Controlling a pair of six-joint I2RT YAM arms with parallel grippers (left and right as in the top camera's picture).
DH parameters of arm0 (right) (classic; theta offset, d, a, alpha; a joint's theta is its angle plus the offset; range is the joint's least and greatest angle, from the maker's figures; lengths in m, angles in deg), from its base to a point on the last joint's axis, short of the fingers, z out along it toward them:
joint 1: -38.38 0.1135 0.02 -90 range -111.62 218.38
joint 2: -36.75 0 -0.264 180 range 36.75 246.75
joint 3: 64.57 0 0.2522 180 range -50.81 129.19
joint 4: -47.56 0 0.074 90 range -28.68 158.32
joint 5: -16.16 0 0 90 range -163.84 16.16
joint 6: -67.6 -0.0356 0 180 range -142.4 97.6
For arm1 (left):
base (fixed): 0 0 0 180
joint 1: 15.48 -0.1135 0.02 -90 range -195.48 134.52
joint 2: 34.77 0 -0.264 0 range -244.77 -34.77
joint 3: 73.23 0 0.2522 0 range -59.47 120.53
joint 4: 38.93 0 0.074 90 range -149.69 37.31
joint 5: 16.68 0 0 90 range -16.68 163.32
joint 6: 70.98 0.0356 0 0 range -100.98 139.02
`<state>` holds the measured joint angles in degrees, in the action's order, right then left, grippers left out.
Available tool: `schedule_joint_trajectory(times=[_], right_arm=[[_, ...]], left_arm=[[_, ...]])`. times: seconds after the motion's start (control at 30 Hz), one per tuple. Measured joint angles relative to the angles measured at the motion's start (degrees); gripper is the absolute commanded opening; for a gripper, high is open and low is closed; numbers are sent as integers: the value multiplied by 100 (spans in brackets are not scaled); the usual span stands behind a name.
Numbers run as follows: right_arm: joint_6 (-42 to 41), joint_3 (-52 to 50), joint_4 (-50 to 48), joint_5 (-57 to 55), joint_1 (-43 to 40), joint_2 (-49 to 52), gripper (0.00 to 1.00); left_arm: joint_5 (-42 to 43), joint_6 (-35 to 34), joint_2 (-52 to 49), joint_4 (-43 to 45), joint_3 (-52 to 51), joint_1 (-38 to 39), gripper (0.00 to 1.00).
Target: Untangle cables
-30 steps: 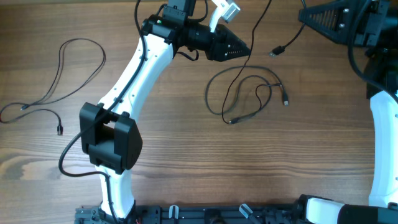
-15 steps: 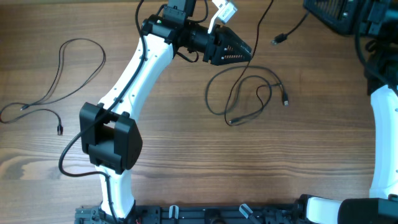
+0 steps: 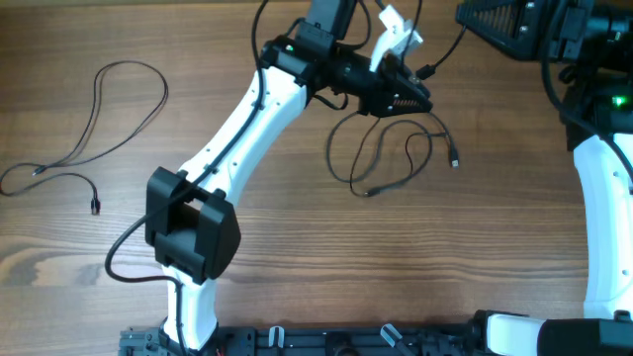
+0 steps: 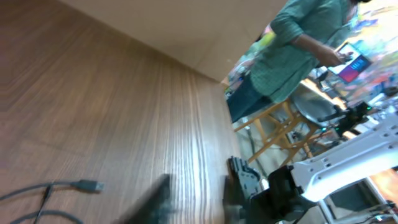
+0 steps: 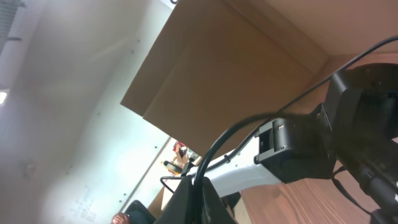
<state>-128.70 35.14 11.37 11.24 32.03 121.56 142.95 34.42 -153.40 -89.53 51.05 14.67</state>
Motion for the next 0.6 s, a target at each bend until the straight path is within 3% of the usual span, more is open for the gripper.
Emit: schedule_joint_trajectory(times=[0.13, 0.17, 0.33, 0.47, 0.53, 0.6], right_arm=[[0, 0, 0, 2, 0, 0, 4], [4, 0, 0, 2, 0, 0, 9], [452, 2, 619, 96, -79, 15, 70], [1344, 26, 2011, 420, -181, 138, 85], [1921, 11, 2750, 426, -184, 295, 99], [2400, -74, 3224, 422, -184, 409, 99]], left_arm=[[-439, -227, 0, 24, 0, -4, 4], [-595, -380, 0, 24, 0, -13, 4], [-2022, -1478, 13, -330, 0, -179, 4], [-3438, -1878, 260, -1104, -24, -442, 4], [-4065, -1888, 629, -1484, -33, -575, 4], [-4389, -1849, 1019, -1775, -33, -664, 4]])
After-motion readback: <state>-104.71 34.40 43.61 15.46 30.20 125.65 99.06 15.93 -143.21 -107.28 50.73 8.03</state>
